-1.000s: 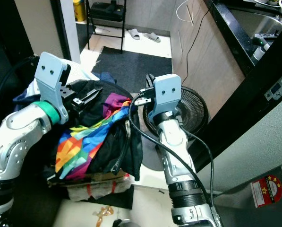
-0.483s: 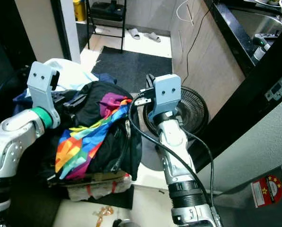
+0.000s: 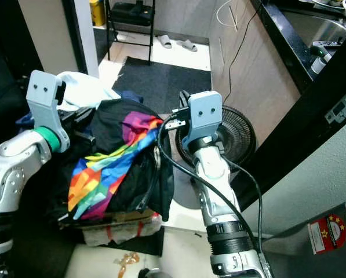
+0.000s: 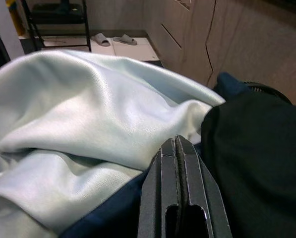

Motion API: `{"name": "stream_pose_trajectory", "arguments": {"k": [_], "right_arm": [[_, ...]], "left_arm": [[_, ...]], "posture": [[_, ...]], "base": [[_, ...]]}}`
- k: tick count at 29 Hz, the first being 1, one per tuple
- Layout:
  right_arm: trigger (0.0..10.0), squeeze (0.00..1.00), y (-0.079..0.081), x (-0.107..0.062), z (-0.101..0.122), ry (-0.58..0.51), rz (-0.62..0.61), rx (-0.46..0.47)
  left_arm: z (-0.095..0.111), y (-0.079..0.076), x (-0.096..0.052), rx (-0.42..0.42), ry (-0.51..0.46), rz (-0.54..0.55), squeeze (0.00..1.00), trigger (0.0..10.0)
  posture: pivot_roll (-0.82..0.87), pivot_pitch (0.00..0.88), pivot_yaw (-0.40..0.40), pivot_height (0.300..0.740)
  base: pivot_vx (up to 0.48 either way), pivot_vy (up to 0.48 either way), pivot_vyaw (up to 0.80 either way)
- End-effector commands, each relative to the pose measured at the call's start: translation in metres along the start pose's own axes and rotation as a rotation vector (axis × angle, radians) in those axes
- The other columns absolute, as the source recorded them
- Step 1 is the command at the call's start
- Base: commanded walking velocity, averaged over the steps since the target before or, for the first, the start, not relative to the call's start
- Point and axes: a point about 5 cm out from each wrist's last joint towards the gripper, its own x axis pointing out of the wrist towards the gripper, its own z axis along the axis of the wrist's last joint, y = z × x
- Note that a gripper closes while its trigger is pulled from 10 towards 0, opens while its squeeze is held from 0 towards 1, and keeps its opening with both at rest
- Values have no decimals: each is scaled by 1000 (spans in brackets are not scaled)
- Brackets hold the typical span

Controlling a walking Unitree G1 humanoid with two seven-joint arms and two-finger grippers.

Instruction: Clothes washing

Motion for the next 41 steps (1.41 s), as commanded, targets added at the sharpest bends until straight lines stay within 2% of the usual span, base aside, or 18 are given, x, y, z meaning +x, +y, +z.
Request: {"name": "stream_pose_trajectory", "arguments": {"k": [1, 2, 4, 6, 7, 8, 12, 13, 15, 17, 18, 21, 26, 27, 33, 41], "right_arm": [[10000, 0, -3, -2, -1, 2, -8, -9], [10000, 0, -3, -2, -1, 2, -8, -9], [10000, 0, -3, -2, -1, 2, -7, -9], [10000, 0, -3, -2, -1, 2, -7, -9], [10000, 0, -3, -2, -1, 2, -7, -9], [10000, 0, -3, -2, -1, 2, -6, -8], [10000, 0, -2, -2, -1, 3, -4, -7], [10000, 0, -2, -2, -1, 4, -3, -6], [10000, 0, -1, -2, -2, 4, -2, -5], [10000, 0, 0, -2, -2, 5, -2, -3], [10000, 0, 0, -2, -2, 5, -2, -3], [10000, 0, 0, -3, -1, 5, -7, -4], [10000, 0, -2, -3, -2, 7, -10, -7], [10000, 0, -3, -4, -2, 8, -11, -7], [10000, 0, -1, -4, -2, 10, -8, -3], [10000, 0, 0, -3, -3, 11, -3, -1]], "left_arm": [[3, 2, 2, 18, -25, 27, 0, 0], [3, 2, 2, 18, -25, 27, 0, 0], [16, 2, 1, 85, -101, 54, 0, 0], [16, 2, 1, 85, -101, 54, 0, 0], [28, 2, 1, 114, -167, 72, 0, 10000], [40, 2, -1, 131, -227, 89, 0, 10000], [50, -3, -2, 157, -257, 60, 0, 10000], [48, -8, 0, 139, -237, 29, 1000, 10000], [45, -12, 2, 125, -217, -1, 1000, 10000], [36, -25, 6, 113, -170, -62, 1000, 10000], [36, -25, 6, 113, -170, -62, 1000, 10000], [28, -48, 7, 91, -147, -160, 1000, 10000], [17, -57, 5, 86, -98, -193, 1000, 10000], [12, -58, 3, 72, -78, -197, 0, 10000], [-7, -55, -11, 15, 24, -189, 0, 10000], [-23, -46, -18, -20, 115, -159, 0, 10000]], "posture": [[6, 53, -31, 740], [6, 53, -31, 740], [6, 54, -33, 740], [6, 54, -33, 740], [8, 55, -33, 740], [8, 56, -34, 740], [9, 56, -34, 740], [13, 58, -34, 740], [13, 58, -31, 740], [9, 61, -28, 740], [9, 61, -28, 740], [2, 64, -26, 740], [5, 67, -26, 740], [5, 67, -25, 740], [14, 73, -27, 740], [14, 73, -31, 740]], "base": [[0, 0, 0], [0, 0, 0], [0, 0, 0], [0, 0, 0], [0, 0, 0], [0, 0, 0], [0, 0, 0], [0, 0, 0], [0, 0, 0], [0, 0, 0], [0, 0, 0], [0, 0, 0], [0, 0, 0], [0, 0, 0], [0, 0, 0], [0, 0, 0]]}}
